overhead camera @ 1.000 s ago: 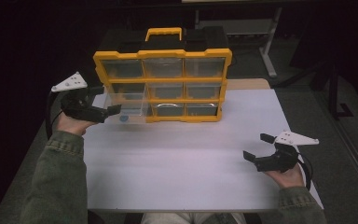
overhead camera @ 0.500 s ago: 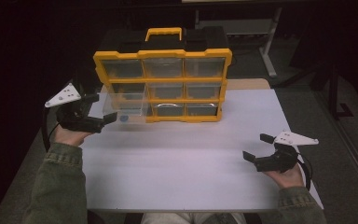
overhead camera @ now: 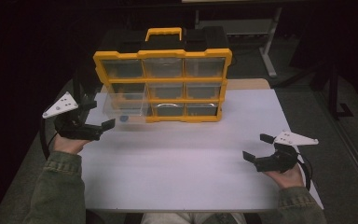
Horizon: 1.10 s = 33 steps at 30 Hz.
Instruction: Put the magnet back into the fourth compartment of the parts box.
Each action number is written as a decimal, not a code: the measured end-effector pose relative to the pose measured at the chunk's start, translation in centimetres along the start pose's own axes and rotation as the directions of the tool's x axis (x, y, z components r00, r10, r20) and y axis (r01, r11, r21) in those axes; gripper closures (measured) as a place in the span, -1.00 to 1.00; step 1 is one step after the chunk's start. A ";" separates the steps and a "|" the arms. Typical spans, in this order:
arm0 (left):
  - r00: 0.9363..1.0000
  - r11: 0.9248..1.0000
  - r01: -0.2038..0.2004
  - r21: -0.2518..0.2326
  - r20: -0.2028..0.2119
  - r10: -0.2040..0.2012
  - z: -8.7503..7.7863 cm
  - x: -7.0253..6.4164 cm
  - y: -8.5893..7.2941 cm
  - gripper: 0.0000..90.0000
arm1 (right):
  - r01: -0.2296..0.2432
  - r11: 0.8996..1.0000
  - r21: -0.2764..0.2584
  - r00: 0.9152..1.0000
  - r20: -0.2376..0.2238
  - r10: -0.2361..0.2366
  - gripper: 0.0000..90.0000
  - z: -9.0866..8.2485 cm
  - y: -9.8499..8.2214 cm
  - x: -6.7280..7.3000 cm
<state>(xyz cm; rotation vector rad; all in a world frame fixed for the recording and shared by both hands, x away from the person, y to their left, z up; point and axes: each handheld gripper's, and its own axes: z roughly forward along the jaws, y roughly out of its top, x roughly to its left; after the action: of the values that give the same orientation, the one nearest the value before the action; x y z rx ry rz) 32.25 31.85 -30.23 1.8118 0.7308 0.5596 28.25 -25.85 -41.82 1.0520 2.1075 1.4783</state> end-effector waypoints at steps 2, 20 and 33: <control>1.000 1.000 0.001 -0.003 0.004 -0.001 -0.1 -0.1 -0.3 -1.00 | 0.001 1.000 0.001 1.000 -0.001 -0.001 -1.00 0.0 0.0 0.0; 0.999 1.000 0.010 -0.019 -0.037 -0.011 -0.9 -0.7 -4.0 -1.00 | 0.002 1.000 0.004 1.000 -0.002 -0.002 -1.00 0.0 0.0 0.0; 0.998 0.999 0.044 -0.026 -0.037 -0.045 -1.0 -0.9 -6.7 -1.00 | 0.005 1.000 0.007 1.000 -0.003 -0.005 -1.00 0.0 0.0 0.0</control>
<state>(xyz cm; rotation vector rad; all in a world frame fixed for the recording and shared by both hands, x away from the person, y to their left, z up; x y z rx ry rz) 29.52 33.63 -36.28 1.7616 0.7844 0.5724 28.26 -25.80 -41.85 1.0467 2.1176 1.4721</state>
